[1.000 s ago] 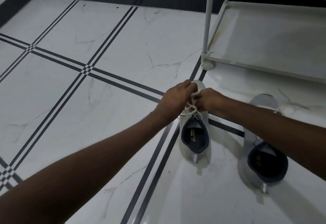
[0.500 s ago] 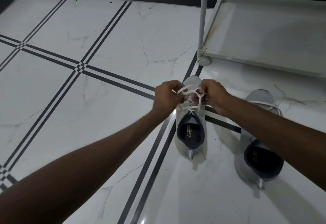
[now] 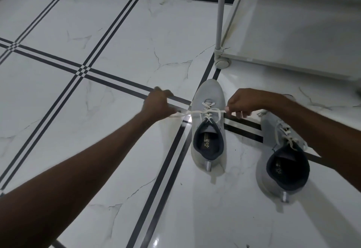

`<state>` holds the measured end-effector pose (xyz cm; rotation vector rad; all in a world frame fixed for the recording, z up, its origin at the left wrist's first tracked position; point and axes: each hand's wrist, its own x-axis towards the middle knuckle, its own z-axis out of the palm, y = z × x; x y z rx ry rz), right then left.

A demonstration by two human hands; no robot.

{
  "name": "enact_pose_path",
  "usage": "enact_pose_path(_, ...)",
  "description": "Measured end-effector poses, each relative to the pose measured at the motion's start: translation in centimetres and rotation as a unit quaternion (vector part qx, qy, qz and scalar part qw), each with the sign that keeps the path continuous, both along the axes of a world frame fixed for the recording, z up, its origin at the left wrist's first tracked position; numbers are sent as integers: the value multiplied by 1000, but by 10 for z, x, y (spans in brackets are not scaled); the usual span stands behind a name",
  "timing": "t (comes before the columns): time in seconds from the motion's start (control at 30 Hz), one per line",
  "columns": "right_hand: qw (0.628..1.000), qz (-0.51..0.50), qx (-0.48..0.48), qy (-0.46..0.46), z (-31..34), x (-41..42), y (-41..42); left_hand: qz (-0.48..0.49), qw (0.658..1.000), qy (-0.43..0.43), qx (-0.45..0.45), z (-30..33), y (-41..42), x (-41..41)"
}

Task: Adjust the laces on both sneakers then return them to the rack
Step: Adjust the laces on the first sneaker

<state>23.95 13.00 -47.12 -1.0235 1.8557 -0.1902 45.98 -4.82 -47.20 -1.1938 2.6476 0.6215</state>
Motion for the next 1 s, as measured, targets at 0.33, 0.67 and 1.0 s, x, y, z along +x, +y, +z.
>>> enact_pose_path(0.33, 992, -50, -101, -54, -15, 20, -5, -177, 982, -2, 58, 2, 39, -38)
enact_pose_path(0.67, 994, 80, -36, 65, -29, -15, 23, -148, 988, -40, 20, -22, 12, 6)
enact_pose_path(1.0, 998, 42, -5, 41, -33, 9, 19, -100, 972, -5, 212, -17, 15, 13)
